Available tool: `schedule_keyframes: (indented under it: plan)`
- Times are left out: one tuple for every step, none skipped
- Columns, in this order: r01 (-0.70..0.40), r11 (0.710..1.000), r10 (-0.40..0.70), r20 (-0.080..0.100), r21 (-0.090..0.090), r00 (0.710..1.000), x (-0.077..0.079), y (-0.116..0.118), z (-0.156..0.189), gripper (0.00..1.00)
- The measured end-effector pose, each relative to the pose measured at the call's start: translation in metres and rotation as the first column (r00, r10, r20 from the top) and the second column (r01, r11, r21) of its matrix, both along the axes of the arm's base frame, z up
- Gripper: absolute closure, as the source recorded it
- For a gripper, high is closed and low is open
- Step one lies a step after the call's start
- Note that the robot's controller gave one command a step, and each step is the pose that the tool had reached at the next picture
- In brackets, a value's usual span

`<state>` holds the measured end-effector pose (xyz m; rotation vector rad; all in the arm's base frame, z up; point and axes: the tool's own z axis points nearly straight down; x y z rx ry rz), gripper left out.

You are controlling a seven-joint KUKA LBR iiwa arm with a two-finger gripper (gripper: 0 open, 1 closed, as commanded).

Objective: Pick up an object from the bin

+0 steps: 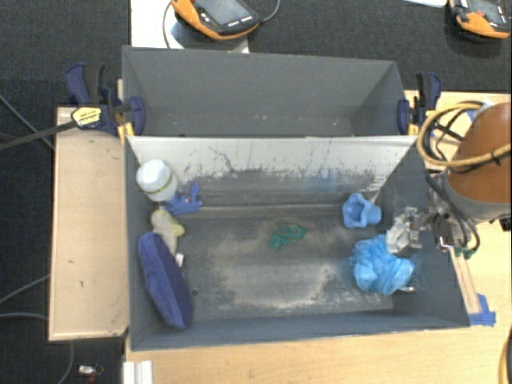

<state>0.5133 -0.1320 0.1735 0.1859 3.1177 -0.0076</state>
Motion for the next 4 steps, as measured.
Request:
schedule_keyframes:
  plan:
    - [-0.199,0.98,0.199,-0.004,-0.002,0.98,0.003,-0.009,0.039,1.0]
    - [-0.158,0.987,0.158,-0.003,-0.002,0.987,-0.009,0.0,0.025,1.0]
    - [0.007,1.0,-0.007,0.004,0.0,1.0,0.0,0.005,-0.017,1.0]
    - [-0.117,0.993,0.117,0.001,-0.002,0.993,-0.012,0.012,-0.014,1.0]
